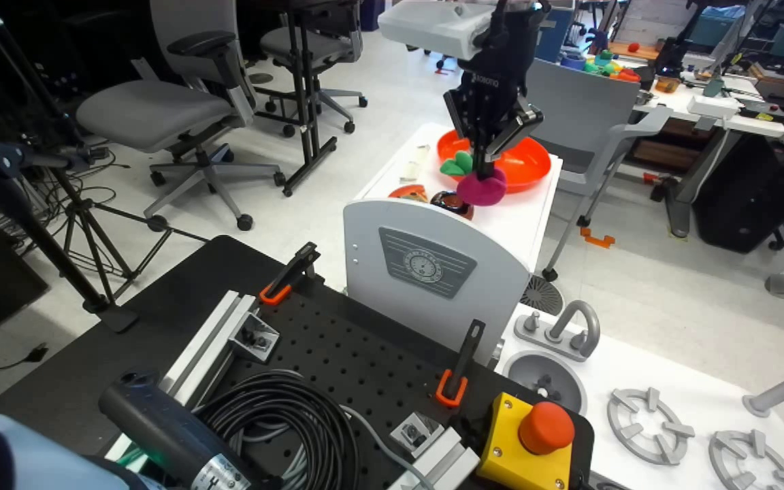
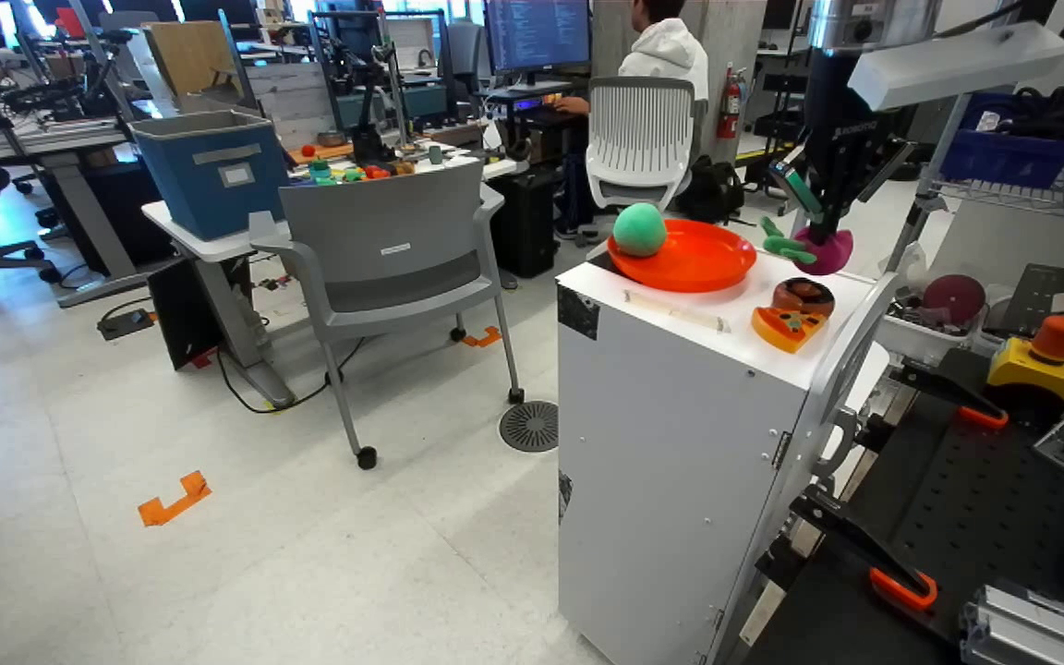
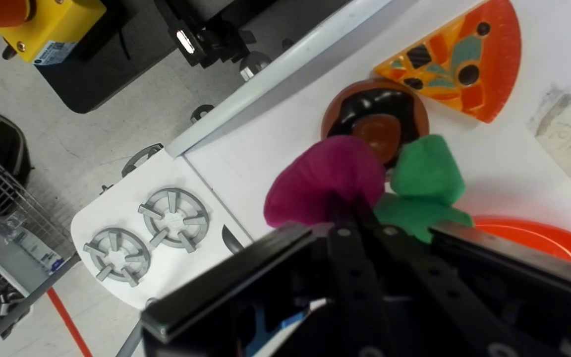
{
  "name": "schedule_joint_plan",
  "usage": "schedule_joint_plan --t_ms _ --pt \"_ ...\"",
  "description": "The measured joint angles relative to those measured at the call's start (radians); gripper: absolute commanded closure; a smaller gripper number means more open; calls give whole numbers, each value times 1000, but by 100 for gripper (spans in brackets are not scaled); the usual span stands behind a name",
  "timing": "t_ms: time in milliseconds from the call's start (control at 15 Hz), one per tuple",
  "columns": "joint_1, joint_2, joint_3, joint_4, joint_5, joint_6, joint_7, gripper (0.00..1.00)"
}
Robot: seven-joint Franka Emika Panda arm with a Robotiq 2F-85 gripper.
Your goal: Pick up the purple toy and put it in the orange plate.
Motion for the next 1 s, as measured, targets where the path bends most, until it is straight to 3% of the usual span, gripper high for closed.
schedule_joint_plan --t_ms 1000 --pt "0 0 6 0 -51 0 26 99"
